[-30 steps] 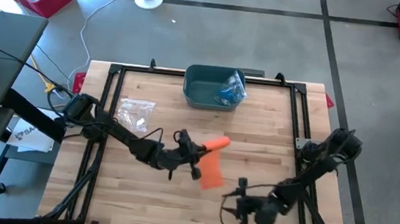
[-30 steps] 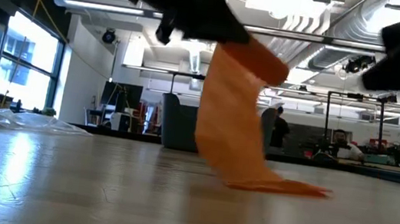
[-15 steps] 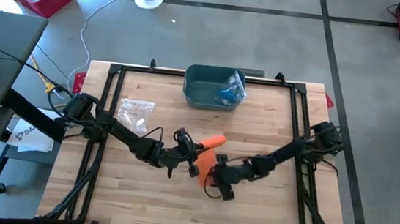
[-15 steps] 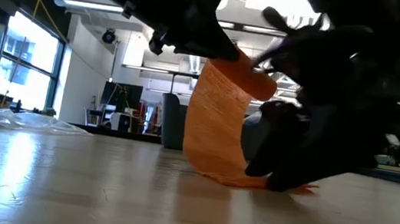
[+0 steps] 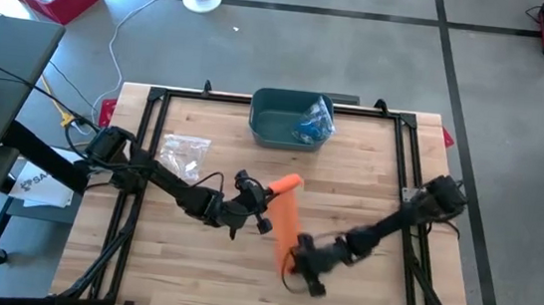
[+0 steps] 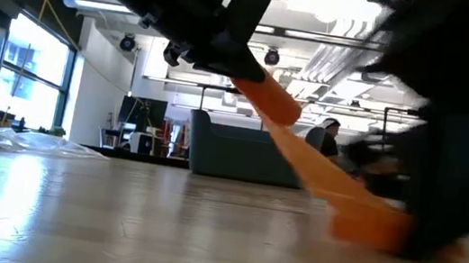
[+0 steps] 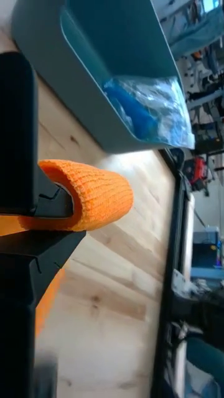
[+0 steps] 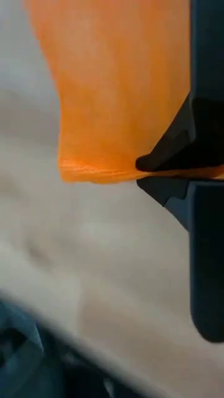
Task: Roll bandage
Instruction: Roll the orange bandage
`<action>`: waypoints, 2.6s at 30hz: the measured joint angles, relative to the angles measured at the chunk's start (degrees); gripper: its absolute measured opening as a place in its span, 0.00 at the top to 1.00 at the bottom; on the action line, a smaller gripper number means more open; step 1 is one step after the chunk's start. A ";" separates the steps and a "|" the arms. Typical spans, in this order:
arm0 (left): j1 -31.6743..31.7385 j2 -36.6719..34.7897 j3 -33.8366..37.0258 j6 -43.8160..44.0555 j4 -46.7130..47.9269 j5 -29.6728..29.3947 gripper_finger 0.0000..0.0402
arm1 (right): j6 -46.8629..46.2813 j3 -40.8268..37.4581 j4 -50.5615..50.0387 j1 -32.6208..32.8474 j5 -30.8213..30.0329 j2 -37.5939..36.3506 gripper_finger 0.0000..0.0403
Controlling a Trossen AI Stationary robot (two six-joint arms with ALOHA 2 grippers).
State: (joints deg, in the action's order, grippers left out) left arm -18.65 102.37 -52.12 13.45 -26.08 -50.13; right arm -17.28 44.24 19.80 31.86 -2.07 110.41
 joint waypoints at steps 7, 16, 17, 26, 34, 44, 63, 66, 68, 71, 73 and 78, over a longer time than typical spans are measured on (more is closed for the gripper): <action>1.39 -0.02 0.00 1.27 1.50 -0.78 0.97 | -13.16 -0.31 1.20 13.88 -4.97 -2.14 1.00; 2.36 -2.56 0.88 3.10 7.30 0.89 0.97 | -34.74 -0.36 7.50 28.26 -12.91 -2.09 1.00; 2.33 -3.33 1.77 3.07 6.99 1.24 0.97 | -36.08 -0.13 7.54 29.71 -15.05 -2.09 1.00; 0.02 -4.83 5.46 -1.59 8.11 7.96 0.98 | -33.67 13.64 -20.63 35.11 -32.64 -9.79 1.00; -2.08 -4.79 5.46 -1.34 11.79 12.45 0.98 | -33.62 38.12 -73.34 36.61 -48.74 -15.17 1.00; -8.70 -4.76 5.46 -0.66 11.58 19.78 0.99 | -32.94 58.16 -109.29 25.50 -57.44 -15.93 1.00; -23.48 -4.70 -7.94 1.07 9.37 31.41 0.99 | 17.91 58.04 -90.42 -16.42 -25.65 -19.97 1.00; -25.80 -4.66 -10.96 -2.33 9.28 31.41 0.99 | 27.11 58.05 -85.60 -19.29 -15.01 -16.19 1.00; -27.19 -4.67 -12.28 -3.85 9.11 29.85 0.99 | 30.85 58.04 -83.48 -20.01 -9.74 -13.00 1.00; -29.11 -4.63 -13.30 -5.94 8.98 26.89 0.98 | 34.09 58.04 -79.67 -20.22 -5.34 -7.52 1.00; -30.12 -4.63 -13.57 -6.10 8.06 25.61 0.98 | 36.38 58.04 -76.97 -20.24 -2.88 -3.62 1.00; -32.09 -4.63 -13.55 -5.51 7.27 22.55 0.98 | 38.36 58.02 -70.99 -20.20 2.77 5.82 1.00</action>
State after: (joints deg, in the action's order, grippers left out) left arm -50.74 97.73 -65.67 7.95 -18.82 -27.58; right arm 21.08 102.26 -51.19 11.66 0.70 116.22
